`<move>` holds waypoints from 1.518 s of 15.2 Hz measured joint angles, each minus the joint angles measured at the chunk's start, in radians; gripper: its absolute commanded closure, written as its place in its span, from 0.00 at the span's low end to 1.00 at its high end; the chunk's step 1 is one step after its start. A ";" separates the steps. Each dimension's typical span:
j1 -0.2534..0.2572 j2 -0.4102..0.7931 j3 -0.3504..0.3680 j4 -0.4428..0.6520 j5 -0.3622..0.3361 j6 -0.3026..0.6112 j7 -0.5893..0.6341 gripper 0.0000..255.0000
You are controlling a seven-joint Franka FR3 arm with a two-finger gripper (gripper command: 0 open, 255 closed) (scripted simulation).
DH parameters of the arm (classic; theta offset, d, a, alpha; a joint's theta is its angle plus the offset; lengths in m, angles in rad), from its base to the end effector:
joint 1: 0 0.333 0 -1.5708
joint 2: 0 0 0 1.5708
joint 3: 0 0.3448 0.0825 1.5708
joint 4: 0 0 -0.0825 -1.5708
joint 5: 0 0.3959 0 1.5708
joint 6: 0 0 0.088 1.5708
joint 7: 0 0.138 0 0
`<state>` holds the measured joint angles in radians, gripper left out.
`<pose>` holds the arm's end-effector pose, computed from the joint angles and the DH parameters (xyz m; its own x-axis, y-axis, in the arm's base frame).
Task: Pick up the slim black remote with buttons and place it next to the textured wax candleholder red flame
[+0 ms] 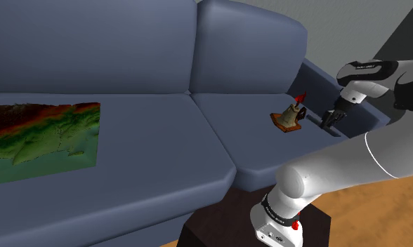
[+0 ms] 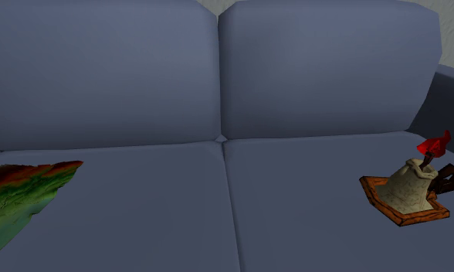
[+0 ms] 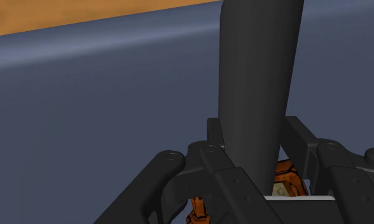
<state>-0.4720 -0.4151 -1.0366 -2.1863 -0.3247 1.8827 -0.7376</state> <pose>-0.0300 -0.4861 0.4514 0.8217 -0.5698 -0.0071 -0.5686 -0.8189 -0.0778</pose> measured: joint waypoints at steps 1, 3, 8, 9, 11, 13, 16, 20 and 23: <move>0.004 0.006 -0.009 -0.008 0.001 0.013 -0.003 1.00; 0.008 0.014 -0.022 -0.029 0.001 0.042 -0.006 1.00; 0.030 0.048 -0.071 -0.073 0.011 0.118 -0.022 1.00; 0.032 0.052 -0.078 -0.084 0.011 0.133 -0.024 1.00; 0.044 0.068 -0.097 -0.097 0.018 0.160 -0.031 1.00; 0.059 0.088 -0.124 -0.114 0.028 0.194 -0.042 1.00; 0.083 0.116 -0.158 -0.137 0.044 0.240 -0.056 1.00; 0.132 0.167 -0.221 -0.160 0.082 0.301 -0.088 1.00; 0.178 0.211 -0.279 -0.178 0.121 0.349 -0.121 1.00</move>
<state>-0.2937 -0.2040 -1.3154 -2.3643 -0.2037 2.2312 -0.8590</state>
